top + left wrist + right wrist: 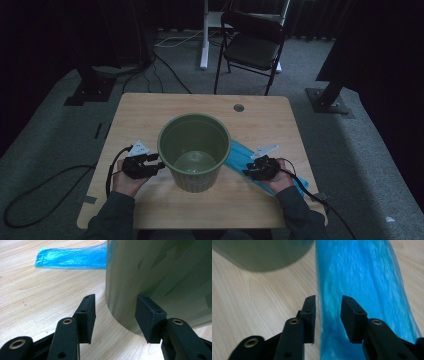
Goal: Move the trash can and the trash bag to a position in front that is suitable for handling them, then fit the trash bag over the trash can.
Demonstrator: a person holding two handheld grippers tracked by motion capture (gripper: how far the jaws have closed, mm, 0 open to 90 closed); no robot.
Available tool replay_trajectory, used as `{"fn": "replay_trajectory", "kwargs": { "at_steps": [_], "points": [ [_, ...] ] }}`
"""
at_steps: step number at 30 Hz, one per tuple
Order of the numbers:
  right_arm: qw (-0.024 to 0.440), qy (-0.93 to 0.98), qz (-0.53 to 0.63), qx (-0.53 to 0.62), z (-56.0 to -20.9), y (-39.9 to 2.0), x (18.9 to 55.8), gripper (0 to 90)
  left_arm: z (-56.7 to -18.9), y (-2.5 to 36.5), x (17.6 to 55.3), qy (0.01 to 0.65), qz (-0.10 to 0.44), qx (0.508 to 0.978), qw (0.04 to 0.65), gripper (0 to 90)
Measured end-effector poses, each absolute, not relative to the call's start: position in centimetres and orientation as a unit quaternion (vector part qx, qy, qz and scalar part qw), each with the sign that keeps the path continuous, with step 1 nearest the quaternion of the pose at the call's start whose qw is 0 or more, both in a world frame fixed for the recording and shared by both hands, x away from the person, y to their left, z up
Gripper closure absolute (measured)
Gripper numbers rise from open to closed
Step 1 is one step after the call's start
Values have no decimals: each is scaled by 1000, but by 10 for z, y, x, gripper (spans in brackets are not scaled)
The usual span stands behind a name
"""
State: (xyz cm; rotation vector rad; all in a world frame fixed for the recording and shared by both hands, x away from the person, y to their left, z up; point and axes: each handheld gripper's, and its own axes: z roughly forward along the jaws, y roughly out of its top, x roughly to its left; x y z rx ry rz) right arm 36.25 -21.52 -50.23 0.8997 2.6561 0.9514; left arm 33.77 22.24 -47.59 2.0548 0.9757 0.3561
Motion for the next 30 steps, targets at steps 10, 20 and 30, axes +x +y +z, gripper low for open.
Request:
{"fn": "replay_trajectory", "kwargs": {
  "at_steps": [10, 20, 30],
  "points": [
    [96, 894, 325, 294, -500, -205, 367, 638, -476, 222, 337, 384, 141, 819, 403, 503],
    [94, 889, 326, 307, -501, -201, 375, 515, -476, 223, 337, 388, 144, 817, 402, 500],
    [98, 886, 318, 322, -505, -198, 387, 417, -476, 224, 338, 390, 145, 813, 406, 496]
  ]
}}
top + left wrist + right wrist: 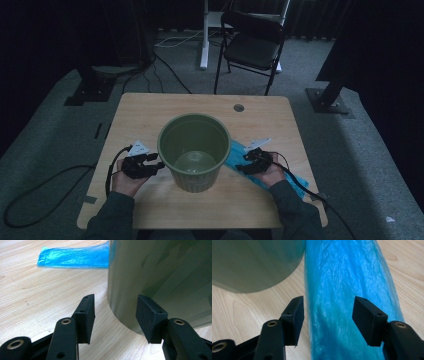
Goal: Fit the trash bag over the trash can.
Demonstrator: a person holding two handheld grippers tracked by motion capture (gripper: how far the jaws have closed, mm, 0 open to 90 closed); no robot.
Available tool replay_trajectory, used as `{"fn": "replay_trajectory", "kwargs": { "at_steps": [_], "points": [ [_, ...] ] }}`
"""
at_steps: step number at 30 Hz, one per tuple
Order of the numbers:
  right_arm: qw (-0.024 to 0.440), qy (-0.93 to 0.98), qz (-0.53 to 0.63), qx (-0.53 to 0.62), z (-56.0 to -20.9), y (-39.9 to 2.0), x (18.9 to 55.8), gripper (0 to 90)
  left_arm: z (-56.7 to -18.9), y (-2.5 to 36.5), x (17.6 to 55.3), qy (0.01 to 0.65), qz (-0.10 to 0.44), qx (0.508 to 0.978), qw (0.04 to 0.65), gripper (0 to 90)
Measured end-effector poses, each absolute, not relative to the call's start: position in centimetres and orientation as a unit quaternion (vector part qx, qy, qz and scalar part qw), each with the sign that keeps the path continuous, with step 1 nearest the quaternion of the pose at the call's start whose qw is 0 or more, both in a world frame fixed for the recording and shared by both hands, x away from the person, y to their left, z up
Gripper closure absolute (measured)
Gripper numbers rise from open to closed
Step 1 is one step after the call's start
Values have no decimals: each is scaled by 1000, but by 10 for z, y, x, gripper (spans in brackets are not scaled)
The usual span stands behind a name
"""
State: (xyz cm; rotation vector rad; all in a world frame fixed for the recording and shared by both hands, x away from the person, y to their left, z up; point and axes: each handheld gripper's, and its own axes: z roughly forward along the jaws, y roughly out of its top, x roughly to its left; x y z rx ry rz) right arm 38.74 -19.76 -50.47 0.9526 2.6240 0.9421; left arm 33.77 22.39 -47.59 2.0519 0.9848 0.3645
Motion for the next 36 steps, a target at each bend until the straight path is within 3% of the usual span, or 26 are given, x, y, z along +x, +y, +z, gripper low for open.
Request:
{"fn": "replay_trajectory", "kwargs": {
  "at_steps": [21, 29, 36],
  "points": [
    [102, 899, 264, 334, -526, -188, 395, 310, -475, 227, 339, 396, 151, 810, 406, 485],
    [101, 898, 263, 337, -526, -189, 397, 365, -475, 230, 343, 411, 125, 797, 425, 483],
    [103, 896, 263, 343, -523, -192, 400, 601, -475, 234, 347, 430, 91, 786, 435, 511]
  ]
}}
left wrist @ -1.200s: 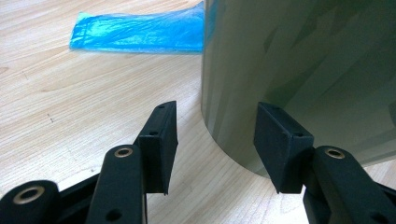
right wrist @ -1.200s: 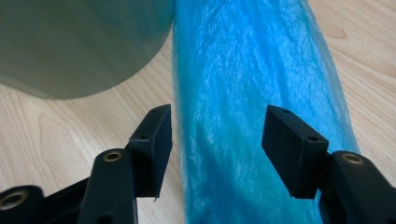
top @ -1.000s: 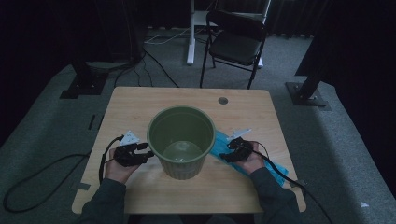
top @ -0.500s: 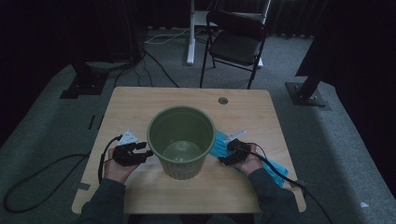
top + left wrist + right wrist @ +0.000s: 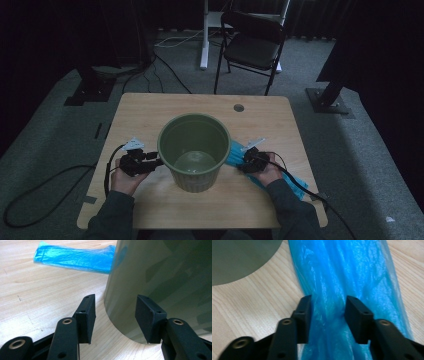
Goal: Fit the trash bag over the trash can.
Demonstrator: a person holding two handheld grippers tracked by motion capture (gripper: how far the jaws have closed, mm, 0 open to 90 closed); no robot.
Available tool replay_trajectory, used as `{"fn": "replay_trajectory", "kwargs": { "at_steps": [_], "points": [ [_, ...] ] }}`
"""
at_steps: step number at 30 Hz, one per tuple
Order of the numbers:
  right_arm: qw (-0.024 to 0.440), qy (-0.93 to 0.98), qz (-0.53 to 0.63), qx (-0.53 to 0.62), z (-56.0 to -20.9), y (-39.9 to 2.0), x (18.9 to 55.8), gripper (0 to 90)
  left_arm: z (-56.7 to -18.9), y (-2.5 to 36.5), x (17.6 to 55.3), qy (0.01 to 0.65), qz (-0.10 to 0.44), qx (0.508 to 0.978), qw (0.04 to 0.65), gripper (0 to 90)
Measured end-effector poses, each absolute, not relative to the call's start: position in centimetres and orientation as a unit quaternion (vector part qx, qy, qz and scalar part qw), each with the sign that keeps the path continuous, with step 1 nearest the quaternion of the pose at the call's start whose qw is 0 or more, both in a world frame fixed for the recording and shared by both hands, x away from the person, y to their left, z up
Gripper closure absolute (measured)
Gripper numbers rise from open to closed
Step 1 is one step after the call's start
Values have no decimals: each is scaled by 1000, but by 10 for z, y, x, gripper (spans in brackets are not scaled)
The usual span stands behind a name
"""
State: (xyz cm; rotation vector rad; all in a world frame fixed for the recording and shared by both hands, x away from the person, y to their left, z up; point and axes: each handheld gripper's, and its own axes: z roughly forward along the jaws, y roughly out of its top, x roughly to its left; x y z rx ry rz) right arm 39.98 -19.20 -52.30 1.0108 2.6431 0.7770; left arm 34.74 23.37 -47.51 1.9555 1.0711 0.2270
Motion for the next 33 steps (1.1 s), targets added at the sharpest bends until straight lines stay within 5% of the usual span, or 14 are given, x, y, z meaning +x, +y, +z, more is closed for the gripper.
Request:
{"fn": "replay_trajectory", "kwargs": {
  "at_steps": [10, 33],
  "points": [
    [110, 888, 260, 363, -522, -196, 406, 881, -475, 233, 353, 432, 84, 782, 442, 526],
    [102, 878, 311, 350, -508, -204, 401, 893, -478, 227, 367, 427, 125, 787, 428, 567]
  ]
}}
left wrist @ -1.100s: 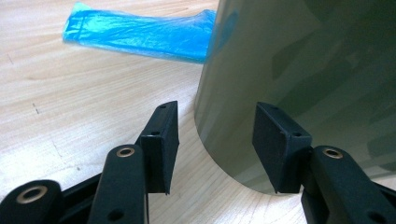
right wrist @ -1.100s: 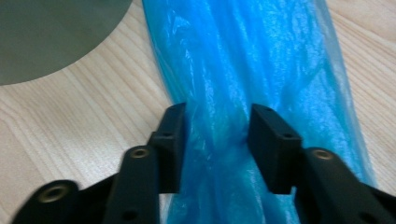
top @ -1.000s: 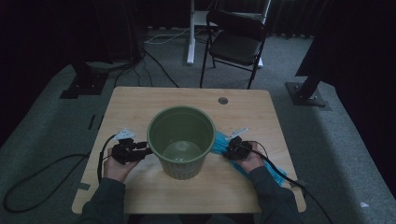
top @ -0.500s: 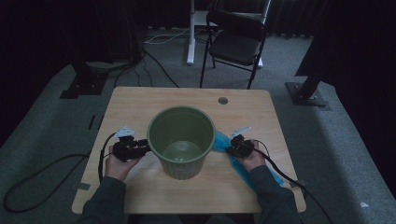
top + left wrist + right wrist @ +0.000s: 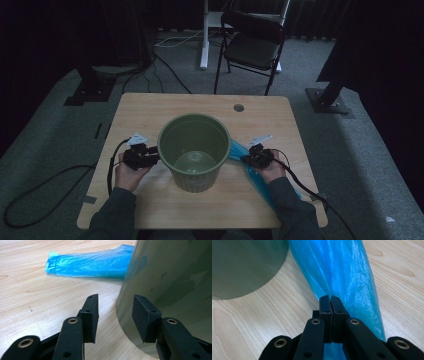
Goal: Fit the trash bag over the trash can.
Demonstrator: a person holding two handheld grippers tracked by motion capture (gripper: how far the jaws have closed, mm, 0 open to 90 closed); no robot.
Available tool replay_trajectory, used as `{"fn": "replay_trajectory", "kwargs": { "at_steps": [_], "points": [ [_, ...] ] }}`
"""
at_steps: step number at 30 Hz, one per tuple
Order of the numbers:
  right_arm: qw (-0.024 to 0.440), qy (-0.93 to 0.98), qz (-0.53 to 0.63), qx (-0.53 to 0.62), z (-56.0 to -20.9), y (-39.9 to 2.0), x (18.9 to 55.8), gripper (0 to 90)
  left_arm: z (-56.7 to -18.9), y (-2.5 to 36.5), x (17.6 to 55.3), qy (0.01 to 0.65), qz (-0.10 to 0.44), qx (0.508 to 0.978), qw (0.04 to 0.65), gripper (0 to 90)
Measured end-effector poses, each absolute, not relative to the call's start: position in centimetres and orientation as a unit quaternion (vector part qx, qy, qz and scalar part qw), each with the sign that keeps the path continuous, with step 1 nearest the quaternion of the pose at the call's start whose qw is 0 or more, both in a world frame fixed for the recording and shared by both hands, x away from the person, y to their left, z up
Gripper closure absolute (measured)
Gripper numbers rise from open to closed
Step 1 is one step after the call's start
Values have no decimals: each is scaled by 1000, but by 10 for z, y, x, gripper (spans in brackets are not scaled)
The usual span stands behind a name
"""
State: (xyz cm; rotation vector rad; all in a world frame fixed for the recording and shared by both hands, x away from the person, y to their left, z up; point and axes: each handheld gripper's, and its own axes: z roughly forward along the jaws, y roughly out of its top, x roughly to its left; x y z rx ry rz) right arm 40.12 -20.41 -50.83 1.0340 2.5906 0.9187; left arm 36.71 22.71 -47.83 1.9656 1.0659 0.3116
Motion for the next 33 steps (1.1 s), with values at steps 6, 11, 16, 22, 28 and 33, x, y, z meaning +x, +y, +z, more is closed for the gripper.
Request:
{"fn": "replay_trajectory", "kwargs": {
  "at_steps": [6, 11, 16, 22, 28, 33],
  "points": [
    [100, 879, 313, 346, -508, -203, 401, 893, -476, 222, 363, 406, 136, 793, 433, 595],
    [100, 877, 320, 344, -504, -204, 400, 893, -476, 221, 363, 398, 133, 796, 437, 596],
    [96, 877, 322, 343, -504, -202, 399, 892, -476, 215, 360, 382, 132, 804, 436, 596],
    [99, 874, 329, 343, -497, -207, 399, 893, -476, 207, 358, 365, 125, 813, 437, 596],
    [107, 868, 343, 343, -485, -211, 396, 892, -475, 204, 356, 358, 127, 817, 435, 596],
    [112, 872, 344, 330, -479, -206, 393, 893, -475, 204, 356, 356, 127, 817, 436, 596]
  ]
}}
